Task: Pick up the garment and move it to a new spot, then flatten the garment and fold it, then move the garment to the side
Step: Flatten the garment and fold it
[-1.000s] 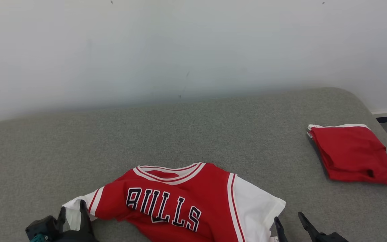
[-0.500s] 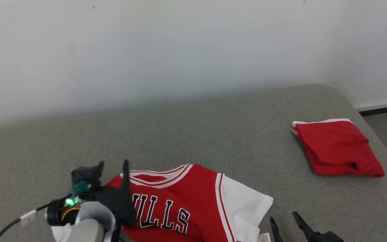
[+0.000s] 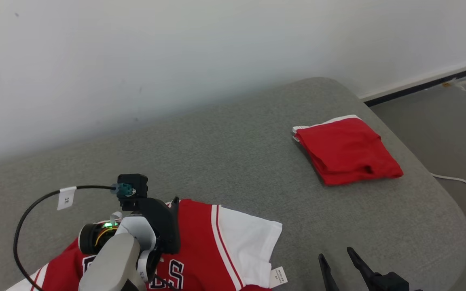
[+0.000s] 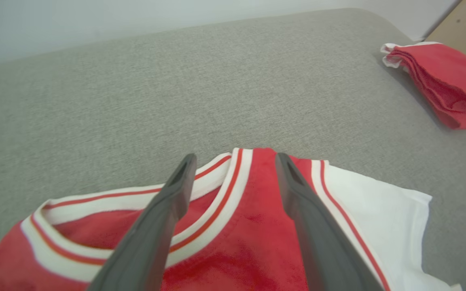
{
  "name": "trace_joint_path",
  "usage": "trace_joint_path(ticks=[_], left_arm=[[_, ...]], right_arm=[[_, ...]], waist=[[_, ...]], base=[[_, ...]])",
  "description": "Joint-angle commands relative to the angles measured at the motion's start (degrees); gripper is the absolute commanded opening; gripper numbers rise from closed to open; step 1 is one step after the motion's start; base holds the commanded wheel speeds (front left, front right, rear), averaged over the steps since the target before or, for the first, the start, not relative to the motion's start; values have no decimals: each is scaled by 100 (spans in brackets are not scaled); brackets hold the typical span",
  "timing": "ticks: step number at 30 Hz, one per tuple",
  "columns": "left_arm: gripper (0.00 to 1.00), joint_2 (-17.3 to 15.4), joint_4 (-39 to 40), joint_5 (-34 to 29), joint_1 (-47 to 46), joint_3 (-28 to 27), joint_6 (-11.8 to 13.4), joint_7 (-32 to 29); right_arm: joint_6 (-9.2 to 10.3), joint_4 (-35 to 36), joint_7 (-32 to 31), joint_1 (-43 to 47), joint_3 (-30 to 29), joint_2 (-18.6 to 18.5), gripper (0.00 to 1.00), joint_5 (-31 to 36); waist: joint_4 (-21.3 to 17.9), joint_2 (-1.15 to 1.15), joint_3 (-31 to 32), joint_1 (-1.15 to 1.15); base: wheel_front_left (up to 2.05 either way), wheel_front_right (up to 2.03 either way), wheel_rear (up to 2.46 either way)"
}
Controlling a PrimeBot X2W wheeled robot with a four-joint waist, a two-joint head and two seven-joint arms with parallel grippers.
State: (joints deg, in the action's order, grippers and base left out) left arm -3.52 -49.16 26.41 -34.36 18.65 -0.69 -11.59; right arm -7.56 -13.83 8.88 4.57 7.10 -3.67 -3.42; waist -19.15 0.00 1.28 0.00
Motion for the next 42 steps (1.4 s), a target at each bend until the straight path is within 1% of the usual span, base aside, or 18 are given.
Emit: trace_joint_path(ticks=[1,5,10,12,13,14,15,17,19,23,26,27,29,32,34,37,39,42], left_arm=[[100,-9,-97,3,-105,-6,22,22],[100,-181,-590,-197,-368,114,205,-203],[100,-159,-993,-159,-599,147,340,-522],[100,-167,-1106,-213,-665,197,378,-551],[95,-161,-1155,-217,-695,215,394,-560],[22,-153,-1188,-221,-714,235,386,-549],[0,-144,-1216,-236,-732,265,327,-527],[0,-113,-1238,-255,-750,334,209,-447],[0,-96,-1109,-260,-847,362,97,-126],[0,12,-571,-198,-1192,360,-42,978],[0,50,35,-125,-1549,424,-169,1903],[0,55,264,-53,-1670,467,-214,2153],[0,68,841,251,-1837,642,-248,2416],[0,62,1787,728,-2002,861,-82,2601],[0,55,2397,951,-2044,900,95,2655],[0,55,3192,1056,-2052,846,355,2674],[0,58,3508,1023,-1841,815,480,2667],[0,42,3510,1149,-1251,691,570,2668]], right_arm=[[13,-19,33,-72,16,2,100,-30],[13,-60,106,-105,-3,21,100,-58],[13,-110,184,-110,-10,48,100,-53],[13,-122,185,-130,7,54,100,-49],[13,-132,196,-140,24,60,100,-50],[13,-146,206,-157,40,61,100,-57],[13,-159,219,-175,48,65,100,-65],[13,-177,236,-192,39,65,100,-76],[13,-187,231,-189,23,73,100,-65],[13,-198,235,-194,-6,75,100,-27],[13,-204,210,-205,38,78,100,-13],[13,-207,199,-192,40,79,100,-14],[13,-207,181,-177,72,80,100,-4],[13,-188,136,-114,49,77,100,-2],[13,-174,136,-83,20,61,100,3],[13,-141,92,-44,5,31,100,20],[13,-115,81,-16,14,31,100,12],[13,-78,48,15,55,37,100,-7]], waist=[[-505,0,-286,0],[-785,0,-436,0],[-900,0,-563,0],[-923,0,-595,0],[-929,0,-607,0],[-931,0,-617,0],[-928,0,-624,0],[-888,0,-627,0],[-821,0,-618,0],[-610,0,-569,0],[-439,0,-490,0],[-376,0,-455,0],[-269,0,-376,0],[-73,0,-273,0],[85,0,-211,0],[333,0,-134,0],[503,0,-89,0],[765,0,-62,0]], base=[[0,0,0],[0,0,0],[0,0,0],[0,0,0],[0,0,0],[0,0,0],[0,0,0],[0,0,0],[0,0,0],[0,0,0],[0,0,0],[0,0,0],[0,0,0],[0,0,0],[0,0,0],[0,0,0],[0,0,0],[0,0,0]])
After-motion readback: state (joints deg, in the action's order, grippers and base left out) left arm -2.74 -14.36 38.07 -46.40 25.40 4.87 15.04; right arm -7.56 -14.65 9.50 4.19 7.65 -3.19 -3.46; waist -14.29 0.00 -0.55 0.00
